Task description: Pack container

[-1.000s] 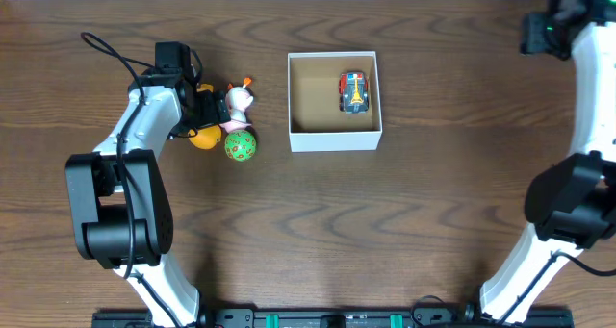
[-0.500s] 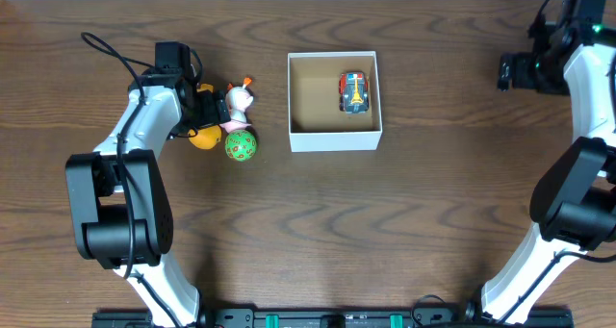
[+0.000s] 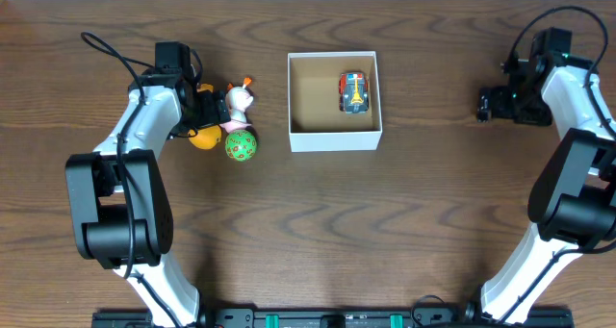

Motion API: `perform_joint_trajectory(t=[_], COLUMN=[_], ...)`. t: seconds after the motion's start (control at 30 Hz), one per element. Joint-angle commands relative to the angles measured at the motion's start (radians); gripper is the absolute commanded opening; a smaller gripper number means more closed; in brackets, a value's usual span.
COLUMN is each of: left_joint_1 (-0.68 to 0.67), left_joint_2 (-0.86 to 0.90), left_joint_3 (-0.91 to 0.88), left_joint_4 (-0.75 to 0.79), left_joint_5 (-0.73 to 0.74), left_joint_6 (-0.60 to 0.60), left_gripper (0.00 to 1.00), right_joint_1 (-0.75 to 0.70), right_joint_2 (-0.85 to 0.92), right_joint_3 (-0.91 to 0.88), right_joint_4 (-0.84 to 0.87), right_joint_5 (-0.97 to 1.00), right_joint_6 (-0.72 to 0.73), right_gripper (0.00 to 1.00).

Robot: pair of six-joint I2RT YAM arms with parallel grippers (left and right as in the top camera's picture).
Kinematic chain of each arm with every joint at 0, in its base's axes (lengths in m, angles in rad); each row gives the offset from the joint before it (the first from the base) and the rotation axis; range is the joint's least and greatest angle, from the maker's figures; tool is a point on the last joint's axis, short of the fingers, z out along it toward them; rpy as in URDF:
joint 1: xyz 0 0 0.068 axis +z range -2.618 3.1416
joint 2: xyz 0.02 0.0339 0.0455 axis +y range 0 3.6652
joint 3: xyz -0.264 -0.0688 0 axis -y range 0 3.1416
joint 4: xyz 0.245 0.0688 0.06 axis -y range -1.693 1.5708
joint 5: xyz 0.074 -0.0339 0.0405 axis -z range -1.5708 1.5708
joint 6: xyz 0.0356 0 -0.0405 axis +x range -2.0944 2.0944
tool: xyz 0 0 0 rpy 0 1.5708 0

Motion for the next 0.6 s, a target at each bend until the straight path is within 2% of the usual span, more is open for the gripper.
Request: perform_joint_trajectory(t=[0.0, 0.57], left_joint_1=[0.001, 0.001], left_joint_2=[0.010, 0.010], left_joint_3=[0.006, 0.006], left_joint_4=[-0.002, -0.002], left_joint_5=[-0.001, -0.001], left_joint_6=[0.007, 0.007], left_gripper=[0.98, 0.98], right_joint_1=[0.016, 0.019], right_joint_2=[-0.010, -0.010], right_joint_3=[-0.012, -0.012], right_joint_4=[0.008, 0.001], right_joint_5=[-0.008, -0.007], right_joint_6=[0.008, 0.008], right_gripper=[0.99, 0.99])
